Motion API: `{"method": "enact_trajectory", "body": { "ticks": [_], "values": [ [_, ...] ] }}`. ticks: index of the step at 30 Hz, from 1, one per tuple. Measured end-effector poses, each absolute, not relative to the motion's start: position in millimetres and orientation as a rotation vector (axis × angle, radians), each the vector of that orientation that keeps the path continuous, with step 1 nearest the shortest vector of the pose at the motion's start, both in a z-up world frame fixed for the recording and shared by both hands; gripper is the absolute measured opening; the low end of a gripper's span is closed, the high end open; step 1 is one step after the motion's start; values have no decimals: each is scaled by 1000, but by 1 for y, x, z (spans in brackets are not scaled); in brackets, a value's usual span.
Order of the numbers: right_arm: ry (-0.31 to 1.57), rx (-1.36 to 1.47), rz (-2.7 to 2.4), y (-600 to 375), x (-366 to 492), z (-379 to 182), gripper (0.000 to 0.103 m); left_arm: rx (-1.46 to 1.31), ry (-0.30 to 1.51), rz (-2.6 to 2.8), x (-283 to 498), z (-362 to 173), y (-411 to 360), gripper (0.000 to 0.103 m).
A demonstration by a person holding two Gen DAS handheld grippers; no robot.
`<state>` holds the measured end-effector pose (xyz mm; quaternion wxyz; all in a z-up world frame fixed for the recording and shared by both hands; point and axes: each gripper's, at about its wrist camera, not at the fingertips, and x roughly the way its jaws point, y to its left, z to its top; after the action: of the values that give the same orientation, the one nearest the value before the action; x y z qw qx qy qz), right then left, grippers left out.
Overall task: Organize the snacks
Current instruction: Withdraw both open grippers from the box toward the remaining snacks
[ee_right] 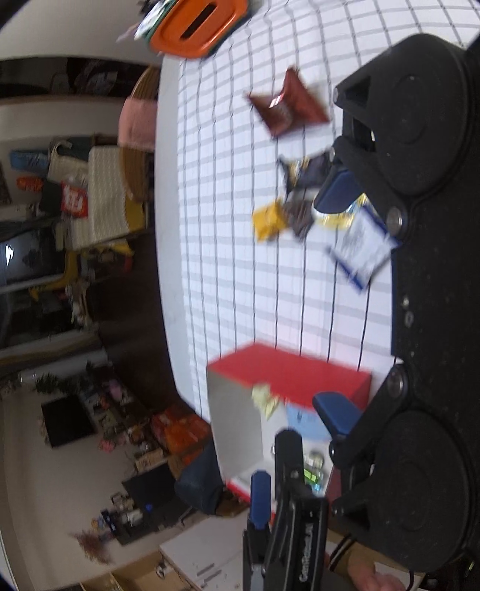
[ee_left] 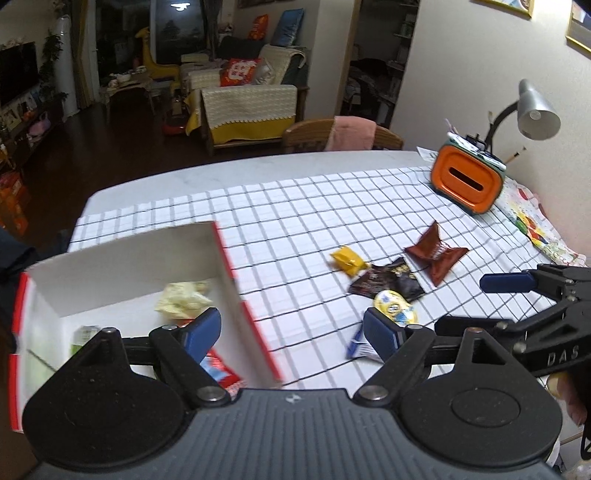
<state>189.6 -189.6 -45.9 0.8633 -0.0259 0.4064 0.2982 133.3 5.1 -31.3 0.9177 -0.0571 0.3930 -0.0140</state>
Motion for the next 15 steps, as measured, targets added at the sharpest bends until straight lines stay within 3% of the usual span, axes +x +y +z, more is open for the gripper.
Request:
{"method": "enact_trajectory", "body": {
  "ticks": [15],
  "values": [
    [876,-99,486,-298,263,-80,103,-218,990,18,189,-81,-66,84]
  ]
}}
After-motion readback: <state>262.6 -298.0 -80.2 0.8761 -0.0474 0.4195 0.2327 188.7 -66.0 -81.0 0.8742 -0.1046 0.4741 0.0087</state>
